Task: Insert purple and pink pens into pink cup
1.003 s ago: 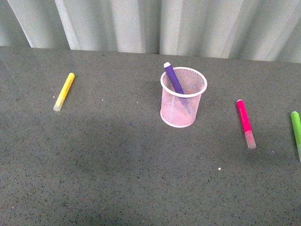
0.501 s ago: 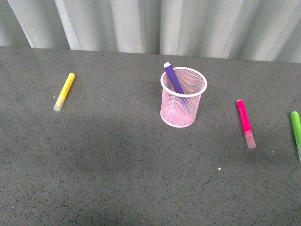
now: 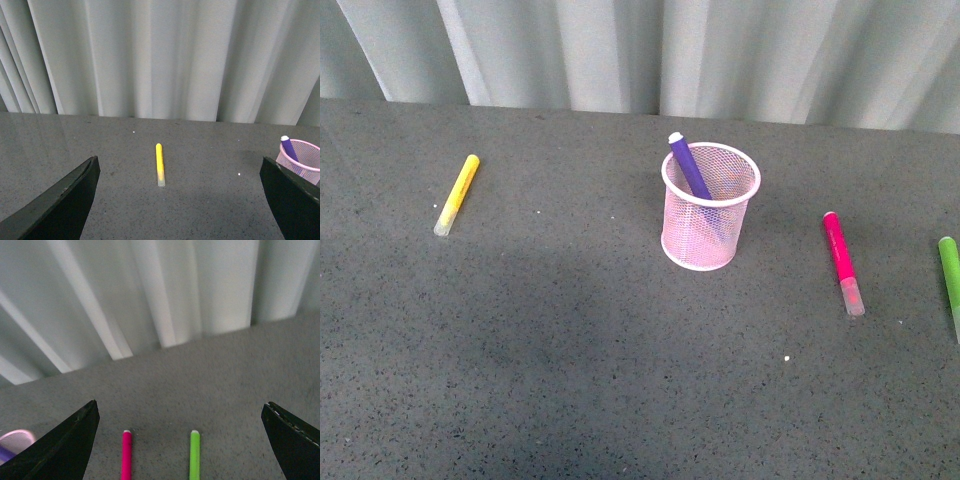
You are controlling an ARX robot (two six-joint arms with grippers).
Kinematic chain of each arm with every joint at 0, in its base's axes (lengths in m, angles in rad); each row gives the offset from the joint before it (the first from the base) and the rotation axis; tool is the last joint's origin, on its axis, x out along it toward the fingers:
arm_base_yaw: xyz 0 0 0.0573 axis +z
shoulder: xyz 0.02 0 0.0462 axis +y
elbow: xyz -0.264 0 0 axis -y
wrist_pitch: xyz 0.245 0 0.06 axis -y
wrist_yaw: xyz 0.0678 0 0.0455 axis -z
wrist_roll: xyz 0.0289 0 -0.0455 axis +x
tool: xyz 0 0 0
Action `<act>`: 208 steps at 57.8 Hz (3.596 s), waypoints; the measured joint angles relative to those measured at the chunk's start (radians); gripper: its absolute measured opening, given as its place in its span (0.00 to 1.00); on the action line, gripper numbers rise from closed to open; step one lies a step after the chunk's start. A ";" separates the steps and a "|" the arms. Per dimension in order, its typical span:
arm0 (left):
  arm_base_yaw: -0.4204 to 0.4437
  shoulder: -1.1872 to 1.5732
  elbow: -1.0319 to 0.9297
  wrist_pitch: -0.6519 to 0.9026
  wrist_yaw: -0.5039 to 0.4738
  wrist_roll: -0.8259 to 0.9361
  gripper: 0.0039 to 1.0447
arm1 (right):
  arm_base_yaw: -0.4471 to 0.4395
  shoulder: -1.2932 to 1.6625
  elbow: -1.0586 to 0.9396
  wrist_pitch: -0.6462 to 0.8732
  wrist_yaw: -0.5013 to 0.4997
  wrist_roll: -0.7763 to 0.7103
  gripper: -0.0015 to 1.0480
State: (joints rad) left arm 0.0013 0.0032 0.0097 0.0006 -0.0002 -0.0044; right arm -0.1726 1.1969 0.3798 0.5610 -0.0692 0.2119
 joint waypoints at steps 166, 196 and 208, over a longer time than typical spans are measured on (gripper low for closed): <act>0.000 0.000 0.000 0.000 0.000 0.000 0.94 | 0.224 0.996 0.575 -0.137 0.056 -0.024 0.11; 0.000 0.000 0.000 0.000 0.000 0.000 0.94 | 0.283 0.652 0.338 0.475 -0.213 -0.140 0.11; 0.000 0.000 0.000 0.000 0.000 0.000 0.94 | 0.317 0.651 0.322 0.581 -0.371 -0.140 0.11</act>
State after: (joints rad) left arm 0.0013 0.0032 0.0097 0.0006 -0.0002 -0.0040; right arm 0.1440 1.8481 0.7021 1.1419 -0.4400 0.0723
